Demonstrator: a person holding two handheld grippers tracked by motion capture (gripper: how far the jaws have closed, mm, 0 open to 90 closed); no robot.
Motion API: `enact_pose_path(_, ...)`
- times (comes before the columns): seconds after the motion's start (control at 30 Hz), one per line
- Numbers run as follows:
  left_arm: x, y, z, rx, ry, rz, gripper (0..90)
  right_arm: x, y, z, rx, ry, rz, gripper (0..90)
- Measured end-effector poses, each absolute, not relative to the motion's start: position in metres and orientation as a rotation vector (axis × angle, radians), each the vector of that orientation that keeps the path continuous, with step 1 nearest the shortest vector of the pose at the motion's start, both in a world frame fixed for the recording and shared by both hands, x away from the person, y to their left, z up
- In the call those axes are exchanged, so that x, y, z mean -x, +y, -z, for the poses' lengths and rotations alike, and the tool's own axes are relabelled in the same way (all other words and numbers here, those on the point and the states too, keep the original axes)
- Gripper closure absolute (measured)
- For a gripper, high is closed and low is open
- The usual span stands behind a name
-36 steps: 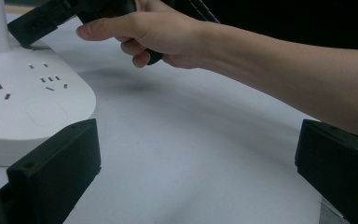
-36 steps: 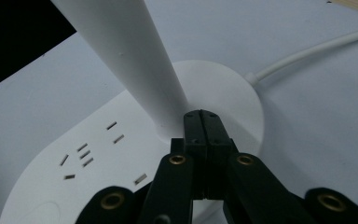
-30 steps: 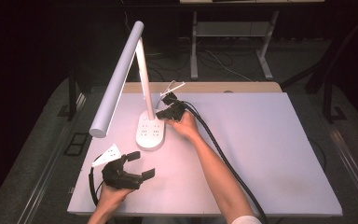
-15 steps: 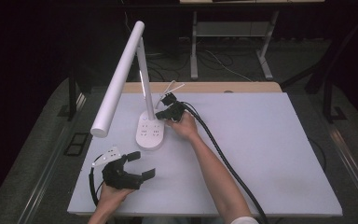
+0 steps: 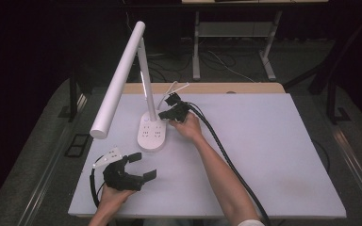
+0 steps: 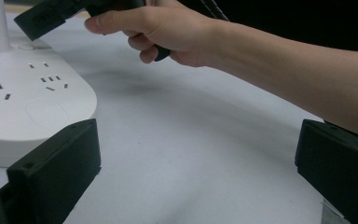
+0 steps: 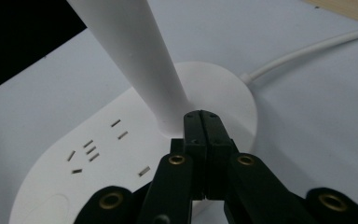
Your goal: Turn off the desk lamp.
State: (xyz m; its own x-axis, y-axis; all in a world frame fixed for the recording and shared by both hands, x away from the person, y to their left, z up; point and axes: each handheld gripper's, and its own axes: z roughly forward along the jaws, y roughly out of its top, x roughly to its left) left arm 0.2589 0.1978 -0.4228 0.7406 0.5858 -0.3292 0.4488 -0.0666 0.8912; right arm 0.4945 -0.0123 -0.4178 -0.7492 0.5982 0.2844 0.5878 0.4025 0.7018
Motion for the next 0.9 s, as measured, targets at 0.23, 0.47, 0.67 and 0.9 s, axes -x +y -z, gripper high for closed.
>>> enact_pose_path(0.23, -0.259, 0.198, 0.423, -1.699, 0.827, -0.137, 0.0, -0.49, -0.023, 0.405, -1.073, 2.609, -1.315, 90.0)
enact_pose_path(0.47, -0.259, 0.196, 0.423, -1.702, 0.827, -0.137, 0.0, -0.483, -0.036, 0.396, -1.072, 2.607, -1.315, 89.8)
enact_pose_path(0.67, -0.259, 0.195, 0.423, -1.704, 0.828, -0.134, 0.0, -0.475, -0.053, 0.385, -1.061, 2.598, -1.318, 77.5)
enact_pose_path(0.9, -0.259, 0.195, 0.423, -1.708, 0.825, -0.143, 0.0, -0.465, -0.074, 0.372, -1.063, 2.579, -1.313, 64.5)
